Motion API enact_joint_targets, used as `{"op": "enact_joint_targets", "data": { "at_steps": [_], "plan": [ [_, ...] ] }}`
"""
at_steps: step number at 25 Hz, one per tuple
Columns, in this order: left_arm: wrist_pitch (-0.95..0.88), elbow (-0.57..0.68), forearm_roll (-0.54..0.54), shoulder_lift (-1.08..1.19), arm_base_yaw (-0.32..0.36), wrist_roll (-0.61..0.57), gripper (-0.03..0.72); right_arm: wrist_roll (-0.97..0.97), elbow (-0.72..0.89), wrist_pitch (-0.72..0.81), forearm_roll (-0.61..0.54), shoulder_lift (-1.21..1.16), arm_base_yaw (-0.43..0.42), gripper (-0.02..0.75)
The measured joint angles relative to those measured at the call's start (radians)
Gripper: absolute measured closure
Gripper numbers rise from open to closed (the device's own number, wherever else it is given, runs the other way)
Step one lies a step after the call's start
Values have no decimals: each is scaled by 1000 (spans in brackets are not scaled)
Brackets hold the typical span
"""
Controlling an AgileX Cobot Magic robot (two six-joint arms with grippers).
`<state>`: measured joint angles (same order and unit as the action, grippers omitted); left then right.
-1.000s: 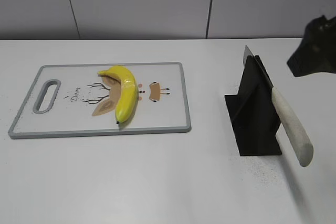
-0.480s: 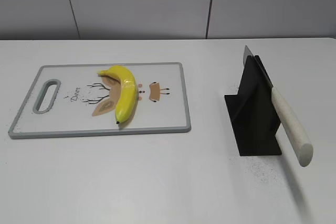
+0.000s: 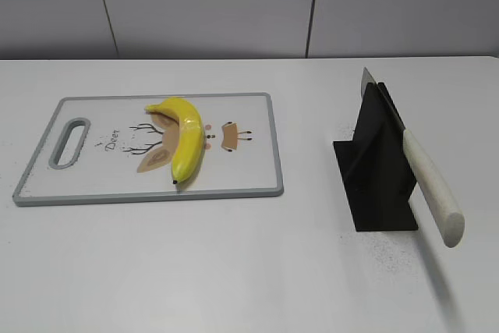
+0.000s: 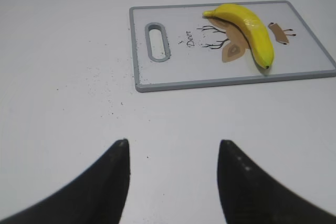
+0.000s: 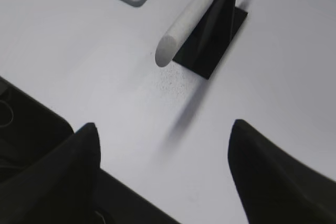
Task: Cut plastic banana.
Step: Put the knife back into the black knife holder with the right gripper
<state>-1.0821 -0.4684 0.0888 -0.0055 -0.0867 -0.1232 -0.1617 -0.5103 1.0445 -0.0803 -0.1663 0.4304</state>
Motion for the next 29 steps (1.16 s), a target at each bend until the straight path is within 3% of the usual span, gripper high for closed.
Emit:
{"op": "enact_joint_targets", "data": {
  "at_steps": [9,15,19,29],
  "plan": [
    [-1,0,2,0,1,0,162,0,0,1,-13,173,-25,165],
    [-1,0,3,0,1,0,162,0,0,1,-26,173,-216,165],
    [-1,0,3,0,1,0,162,0,0,1,-28,173,-301,165],
    [-1,0,3,0,1,4,162,0,0,1,-29,173,-321,165]
  ]
}}
